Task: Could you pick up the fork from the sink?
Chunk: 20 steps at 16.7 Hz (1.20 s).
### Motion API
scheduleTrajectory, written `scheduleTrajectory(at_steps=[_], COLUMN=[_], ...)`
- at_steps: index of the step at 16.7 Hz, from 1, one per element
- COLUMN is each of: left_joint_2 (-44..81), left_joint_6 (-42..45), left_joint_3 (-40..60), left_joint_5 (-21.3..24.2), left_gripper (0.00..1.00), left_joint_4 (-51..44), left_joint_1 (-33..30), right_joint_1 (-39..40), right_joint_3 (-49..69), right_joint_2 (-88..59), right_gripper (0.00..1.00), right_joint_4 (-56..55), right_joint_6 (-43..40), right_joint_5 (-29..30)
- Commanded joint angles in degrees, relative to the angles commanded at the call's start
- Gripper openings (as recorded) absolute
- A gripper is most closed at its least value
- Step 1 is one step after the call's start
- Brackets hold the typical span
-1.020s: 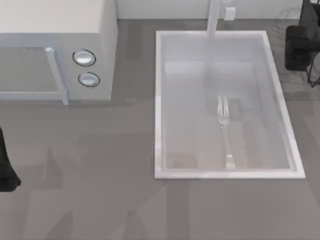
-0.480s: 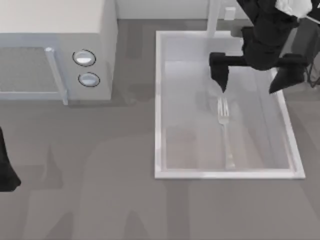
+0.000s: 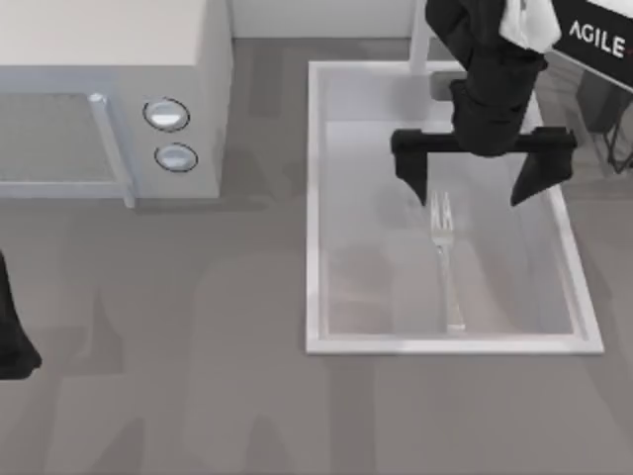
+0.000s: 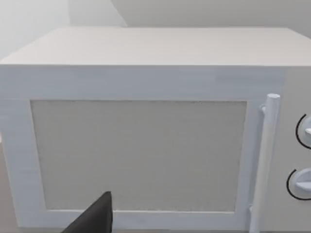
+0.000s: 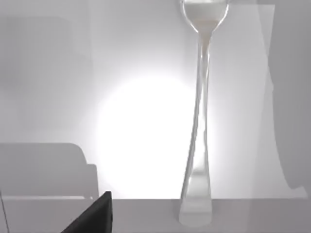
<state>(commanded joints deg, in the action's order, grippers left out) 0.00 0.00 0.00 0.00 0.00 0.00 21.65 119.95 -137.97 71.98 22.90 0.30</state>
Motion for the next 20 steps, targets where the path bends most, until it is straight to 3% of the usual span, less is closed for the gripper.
scheduleTrajectory(at_steps=[5,14,19,20], left_joint_2=[0.0,0.0,0.0,0.0], left_joint_6=[0.0,0.0,0.0,0.0], left_joint_3=[0.0,0.0,0.0,0.0], left_joint_5=[0.0,0.0,0.0,0.0], left_gripper=[1.00,1.00,1.00,1.00], left_joint_4=[0.0,0.0,0.0,0.0], left_joint_1=[0.0,0.0,0.0,0.0], right_joint_1=[-0.3,0.0,0.1,0.1], right_joint_3=[-1.4,-12.4,-13.3,-13.3], right_joint_2=[-1.0,-10.7,-11.6,-11.6], right_gripper=[1.00,1.00,1.00,0.92], right_joint_4=[-2.3,-23.5,-24.9,-24.9], right_joint_6=[0.0,0.2,0.2,0.2], right_joint_5=[0.0,0.1,0.1,0.1])
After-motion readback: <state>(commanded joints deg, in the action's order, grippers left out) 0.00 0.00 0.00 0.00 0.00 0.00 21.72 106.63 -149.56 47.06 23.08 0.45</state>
